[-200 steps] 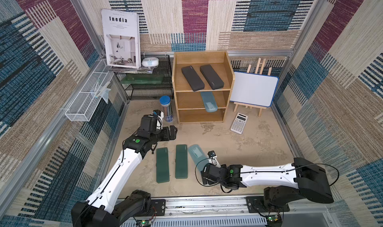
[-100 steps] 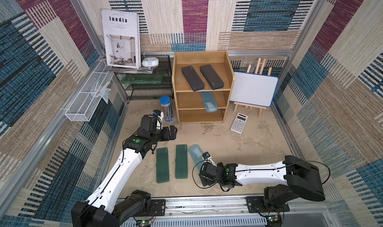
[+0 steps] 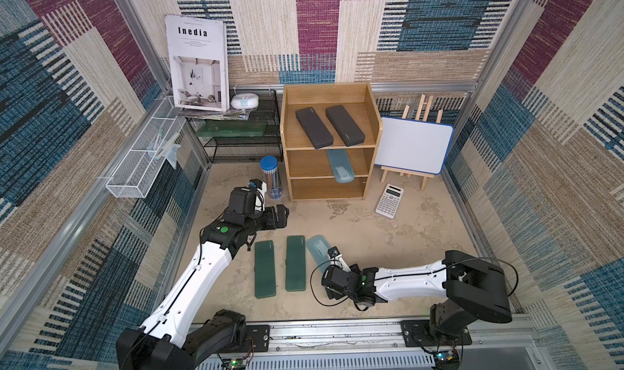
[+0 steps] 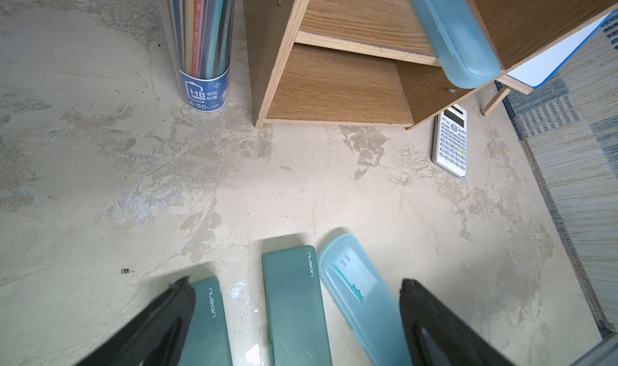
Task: Place the pencil cases on the shelf according to color
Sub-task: Pick up the pencil case from the center of the board, then place the pencil case on the shelf.
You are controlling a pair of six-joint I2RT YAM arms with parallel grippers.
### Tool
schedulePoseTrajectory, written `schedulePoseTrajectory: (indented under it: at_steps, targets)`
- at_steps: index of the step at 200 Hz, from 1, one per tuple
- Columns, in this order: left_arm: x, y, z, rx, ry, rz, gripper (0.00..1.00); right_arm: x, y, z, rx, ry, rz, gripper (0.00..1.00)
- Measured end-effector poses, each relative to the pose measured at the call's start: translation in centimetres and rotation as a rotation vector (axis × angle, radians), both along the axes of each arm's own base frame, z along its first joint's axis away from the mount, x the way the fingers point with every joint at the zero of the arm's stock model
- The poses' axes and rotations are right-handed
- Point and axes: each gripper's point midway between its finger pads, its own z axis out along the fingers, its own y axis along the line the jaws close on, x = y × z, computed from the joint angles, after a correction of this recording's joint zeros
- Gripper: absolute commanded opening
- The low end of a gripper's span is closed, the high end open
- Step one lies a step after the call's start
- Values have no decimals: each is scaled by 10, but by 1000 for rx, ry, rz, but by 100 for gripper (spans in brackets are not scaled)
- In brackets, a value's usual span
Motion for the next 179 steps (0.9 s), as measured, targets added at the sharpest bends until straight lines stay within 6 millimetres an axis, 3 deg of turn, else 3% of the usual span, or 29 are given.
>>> schedulePoseTrajectory:
  at_steps: [31, 86, 107, 140, 179]
  targets:
    - [0, 0, 1, 0, -2, 0, 100, -8, -14, 15, 25, 21, -21, 66]
    - [0, 0, 1, -3, -1, 2, 99, 12, -10, 94, 178, -98, -81, 67]
    - [0, 0, 0, -2, 0, 2, 100, 42, -7, 126, 215, -154, -130, 67]
    - [0, 0, 1, -3, -2, 2, 100, 110, -1, 162, 218, -223, -214, 67]
    - [-1, 0, 2, -5, -6, 2, 100, 178, 28, 192, 209, -280, -226, 67]
